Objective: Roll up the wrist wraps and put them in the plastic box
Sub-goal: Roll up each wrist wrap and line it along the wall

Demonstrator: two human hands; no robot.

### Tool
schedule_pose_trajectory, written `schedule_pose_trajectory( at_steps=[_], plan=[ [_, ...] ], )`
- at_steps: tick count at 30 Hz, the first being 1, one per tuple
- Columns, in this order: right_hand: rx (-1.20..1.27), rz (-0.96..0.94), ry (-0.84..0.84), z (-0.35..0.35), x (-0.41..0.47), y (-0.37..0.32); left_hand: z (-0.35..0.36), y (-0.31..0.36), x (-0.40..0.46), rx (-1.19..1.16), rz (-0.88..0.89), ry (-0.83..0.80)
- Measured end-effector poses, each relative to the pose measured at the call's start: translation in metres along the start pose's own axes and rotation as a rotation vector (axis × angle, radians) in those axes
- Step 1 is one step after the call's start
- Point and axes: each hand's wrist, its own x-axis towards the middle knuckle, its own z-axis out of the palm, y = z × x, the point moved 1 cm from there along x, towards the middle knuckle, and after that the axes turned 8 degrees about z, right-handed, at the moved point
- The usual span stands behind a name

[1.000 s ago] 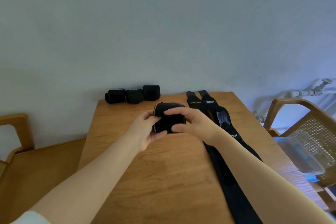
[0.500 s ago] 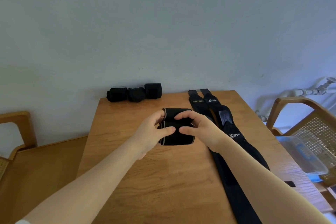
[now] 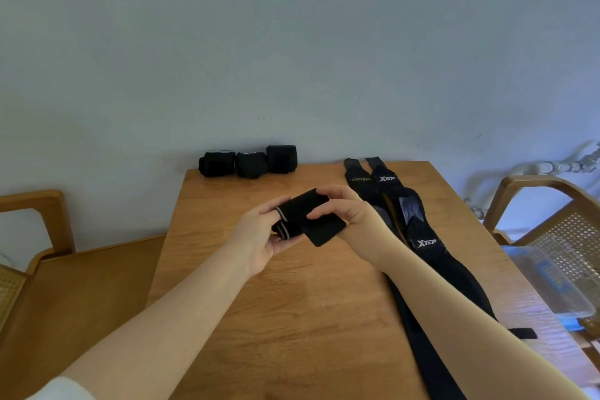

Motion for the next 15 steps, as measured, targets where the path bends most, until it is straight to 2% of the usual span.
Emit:
schedule_pose_trajectory(
  at_steps=[3, 6, 7, 8, 11, 13, 15],
  plan=[
    [-0.024, -0.019, 0.077, 0.006, -0.001, 0.009, 0.001, 0.0, -0.003, -0.22, -0.054, 0.026],
    [-0.232, -0.053, 0.049, 0.008, -0.007, 0.01, 0.0, -0.001, 0.001, -0.178, 0.004, 0.063],
    [-0.169, -0.006, 0.058, 0.01, -0.009, 0.009, -0.001, -0.001, 0.003, -0.136, 0.049, 0.062],
    [0.01, 0.081, 0.098, 0.011, -0.01, 0.006, 0.0, 0.001, 0.005, -0.107, 0.093, 0.057],
    [0.708, 0.458, 0.24, 0.014, -0.008, -0.002, 0.002, 0.005, 0.008, -0.032, 0.194, 0.047],
    [0.806, 0.639, 0.185, 0.017, -0.003, -0.001, 0.005, 0.005, 0.007, 0.083, 0.263, 0.021],
    [0.813, 0.643, 0.174, 0.021, 0.001, -0.002, 0.008, 0.003, 0.005, 0.157, 0.325, 0.002]
  ],
)
